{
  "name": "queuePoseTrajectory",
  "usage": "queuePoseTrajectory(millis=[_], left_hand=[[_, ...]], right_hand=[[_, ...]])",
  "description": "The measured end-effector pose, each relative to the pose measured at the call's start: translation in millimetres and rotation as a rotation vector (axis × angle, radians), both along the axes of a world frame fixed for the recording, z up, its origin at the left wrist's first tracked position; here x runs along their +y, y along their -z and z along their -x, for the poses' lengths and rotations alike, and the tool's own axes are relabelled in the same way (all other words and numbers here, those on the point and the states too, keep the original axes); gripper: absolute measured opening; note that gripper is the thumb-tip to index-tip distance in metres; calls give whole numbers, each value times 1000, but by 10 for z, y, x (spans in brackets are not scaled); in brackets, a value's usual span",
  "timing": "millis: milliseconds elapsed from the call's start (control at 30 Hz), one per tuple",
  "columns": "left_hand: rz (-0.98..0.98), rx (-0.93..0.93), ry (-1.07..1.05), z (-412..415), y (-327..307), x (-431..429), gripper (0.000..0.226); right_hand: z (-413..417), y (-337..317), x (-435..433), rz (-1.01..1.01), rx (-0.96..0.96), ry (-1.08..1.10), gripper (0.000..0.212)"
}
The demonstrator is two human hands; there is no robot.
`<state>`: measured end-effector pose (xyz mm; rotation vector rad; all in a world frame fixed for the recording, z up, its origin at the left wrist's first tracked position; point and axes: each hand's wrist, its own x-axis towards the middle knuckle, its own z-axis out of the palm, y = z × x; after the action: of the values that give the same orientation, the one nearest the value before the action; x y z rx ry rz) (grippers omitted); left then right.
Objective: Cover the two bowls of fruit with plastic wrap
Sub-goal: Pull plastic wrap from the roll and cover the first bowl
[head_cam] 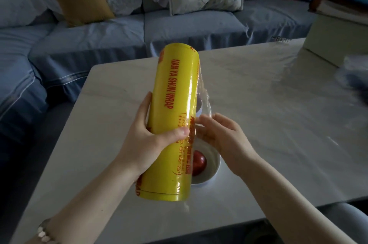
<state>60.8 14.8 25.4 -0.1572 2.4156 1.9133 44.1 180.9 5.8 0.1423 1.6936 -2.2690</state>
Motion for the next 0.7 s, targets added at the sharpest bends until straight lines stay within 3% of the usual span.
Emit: queuePoseTrajectory(millis=[67,167,300,367,633,700], left_hand=[[160,7,-19,-20,15,39,112],[350,25,18,-62,33,134,98],[59,-71,49,-33,73,170,42],[-51,-121,124,3,72,197,30],[-285,-227,259,137,141,326,99],[-353,-277,305,142,168,342,110]], right_hand=[[-63,-38,18,63,54,76,15],[-136,-35,16,105,73,165,26],[-114,21,172,79,39,236,32],[-96,43,283,131,1,214,33],[-149,208,503,128,-46,149,26],[-148,220,532,123,-62,119,44]])
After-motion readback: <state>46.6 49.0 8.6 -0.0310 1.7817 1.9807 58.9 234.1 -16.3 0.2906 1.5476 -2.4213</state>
